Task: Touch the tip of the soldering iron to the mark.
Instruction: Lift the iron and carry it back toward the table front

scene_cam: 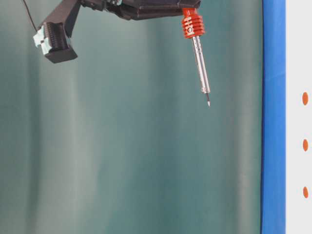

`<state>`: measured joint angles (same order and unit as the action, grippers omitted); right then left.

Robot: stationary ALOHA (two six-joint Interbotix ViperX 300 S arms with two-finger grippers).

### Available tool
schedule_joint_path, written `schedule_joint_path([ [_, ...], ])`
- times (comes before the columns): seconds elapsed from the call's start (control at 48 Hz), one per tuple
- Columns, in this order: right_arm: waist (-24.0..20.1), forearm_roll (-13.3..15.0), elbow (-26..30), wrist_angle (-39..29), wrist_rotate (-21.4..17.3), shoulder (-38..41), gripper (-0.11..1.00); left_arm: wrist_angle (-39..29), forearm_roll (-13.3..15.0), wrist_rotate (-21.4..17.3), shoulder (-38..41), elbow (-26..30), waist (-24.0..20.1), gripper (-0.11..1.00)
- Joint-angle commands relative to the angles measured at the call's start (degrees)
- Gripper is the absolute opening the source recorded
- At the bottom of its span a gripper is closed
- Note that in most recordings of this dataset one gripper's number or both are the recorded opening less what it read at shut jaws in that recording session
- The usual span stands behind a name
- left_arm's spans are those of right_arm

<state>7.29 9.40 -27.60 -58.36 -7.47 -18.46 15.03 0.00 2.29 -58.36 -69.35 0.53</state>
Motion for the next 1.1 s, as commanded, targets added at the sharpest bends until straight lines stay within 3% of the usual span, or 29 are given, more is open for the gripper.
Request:
schedule_joint_path([
  [0.0,-1.85,-0.09,0.44,0.09,-1.76,-1.41,0.06,0.79,-0.18,0.26,0.26,0.79,-0.09,0.00],
  [0.291,-11.95,0.26,-0.53,0.35,-10.63,-2.02,0.06,1.14,-0.09,0.44,0.26,0.79,-0.09,0.00],
  [0.791,-30.76,5.27,-1.05,0.18,-32.43,0.26,0.06,1.67,-0.18,1.14,0.26,0.79,0.00,0.00],
  [0.916,-33.13,6.06,-1.14,0.26,-34.98,1.41,0.06,1.67,-0.09,1.32,0.26,0.79,-0.09,0.00],
  [1.082,-33.22,6.24,-0.88,0.79,-34.98,1.93,0.06,1.67,-0.09,1.41,0.26,0.79,-0.09,0.00],
])
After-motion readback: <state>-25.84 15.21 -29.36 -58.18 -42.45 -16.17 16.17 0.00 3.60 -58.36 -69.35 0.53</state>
